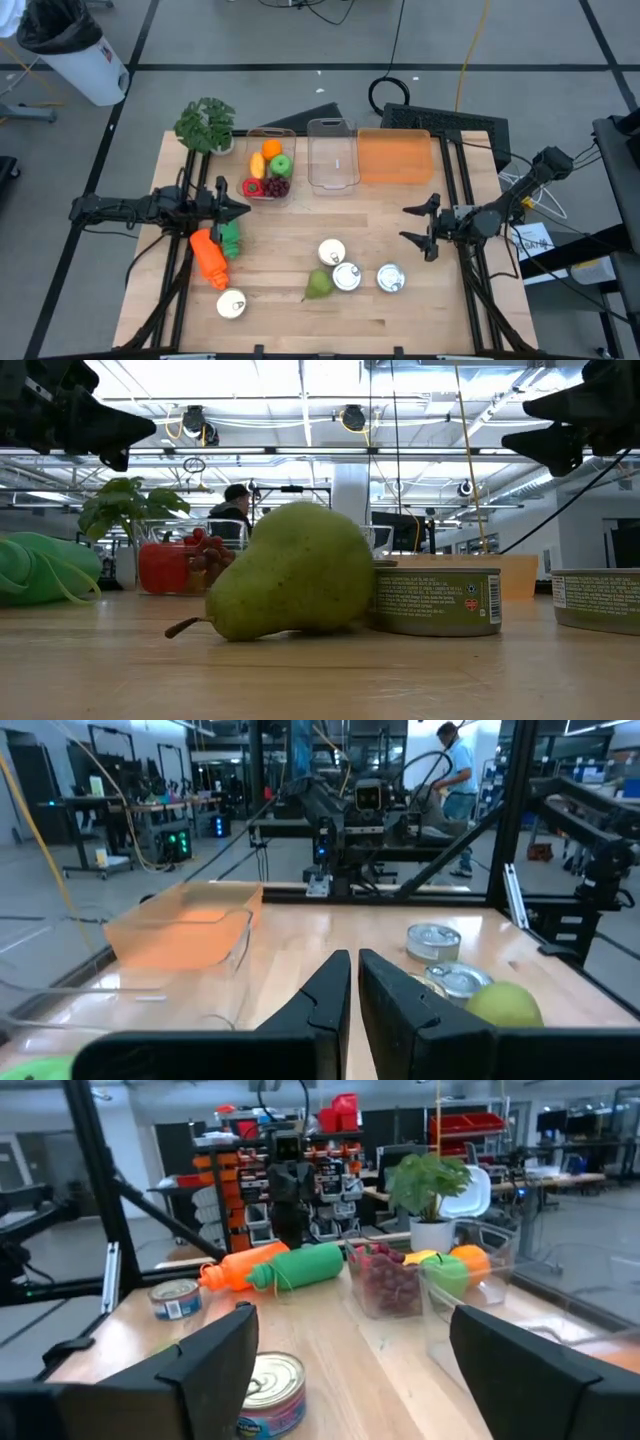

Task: Pick & Place Food Item
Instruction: Put the green pear into the left transparent bin

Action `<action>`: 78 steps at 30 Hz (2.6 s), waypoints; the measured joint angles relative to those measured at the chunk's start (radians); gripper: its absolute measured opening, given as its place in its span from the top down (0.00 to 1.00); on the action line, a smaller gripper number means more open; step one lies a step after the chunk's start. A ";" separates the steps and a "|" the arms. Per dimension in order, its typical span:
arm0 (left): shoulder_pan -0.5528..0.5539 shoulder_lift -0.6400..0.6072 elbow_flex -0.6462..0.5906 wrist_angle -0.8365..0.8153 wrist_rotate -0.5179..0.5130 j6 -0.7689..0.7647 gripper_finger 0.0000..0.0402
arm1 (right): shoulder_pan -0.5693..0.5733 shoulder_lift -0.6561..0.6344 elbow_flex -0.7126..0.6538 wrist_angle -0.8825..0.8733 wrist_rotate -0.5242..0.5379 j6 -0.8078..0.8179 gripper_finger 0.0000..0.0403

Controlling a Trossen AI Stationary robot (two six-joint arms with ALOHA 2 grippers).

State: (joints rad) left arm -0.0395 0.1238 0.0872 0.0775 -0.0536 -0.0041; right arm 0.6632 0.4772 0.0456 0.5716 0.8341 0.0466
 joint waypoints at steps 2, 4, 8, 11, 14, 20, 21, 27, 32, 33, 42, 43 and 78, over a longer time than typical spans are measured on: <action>0.000 0.000 0.000 0.009 0.000 0.001 0.91 | 0.013 -0.013 0.000 0.000 0.000 -0.018 0.27; 0.000 0.000 0.000 0.012 0.000 0.001 0.91 | 0.029 -0.024 0.000 -0.014 0.000 -0.023 0.31; 0.000 0.000 0.000 0.037 0.000 -0.001 0.91 | 0.054 -0.042 -0.001 -0.086 0.006 -0.013 0.39; 0.000 0.000 0.000 0.065 0.001 -0.045 0.91 | 0.058 -0.059 -0.001 -0.134 0.035 -0.011 0.46; 0.000 0.000 0.000 0.100 0.000 -0.078 0.91 | 0.059 -0.082 -0.001 -0.180 0.060 -0.010 0.52; 0.000 0.000 0.000 0.145 0.000 -0.109 0.91 | 0.059 -0.098 -0.002 -0.225 0.059 -0.013 0.63; 0.000 0.000 0.000 0.145 0.000 -0.107 0.91 | 0.059 -0.097 -0.002 -0.226 0.059 -0.022 0.65; 0.000 0.000 0.000 0.164 0.000 -0.106 0.91 | 0.059 -0.097 -0.002 -0.226 0.056 -0.071 0.71; 0.000 0.000 0.000 0.160 0.000 -0.107 0.91 | 0.059 -0.097 -0.002 -0.226 0.056 -0.074 0.73; 0.000 0.000 0.000 0.160 0.000 -0.111 0.91 | 0.059 -0.097 -0.002 -0.226 0.055 -0.057 0.73; 0.000 0.001 0.000 0.034 -0.032 -0.162 0.91 | 0.059 -0.097 -0.002 -0.225 0.052 0.200 0.73; 0.000 0.001 0.000 0.032 -0.062 -0.173 0.91 | 0.059 -0.097 -0.002 -0.225 0.052 0.200 0.73; -0.297 1.243 0.680 -0.013 -0.134 -0.580 0.36 | 0.059 -0.096 -0.003 -0.226 0.051 0.196 0.73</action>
State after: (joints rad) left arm -0.3362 1.3665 0.7668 0.0644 -0.1875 -0.5839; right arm 0.7219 0.3809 0.0429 0.3459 0.8856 0.2424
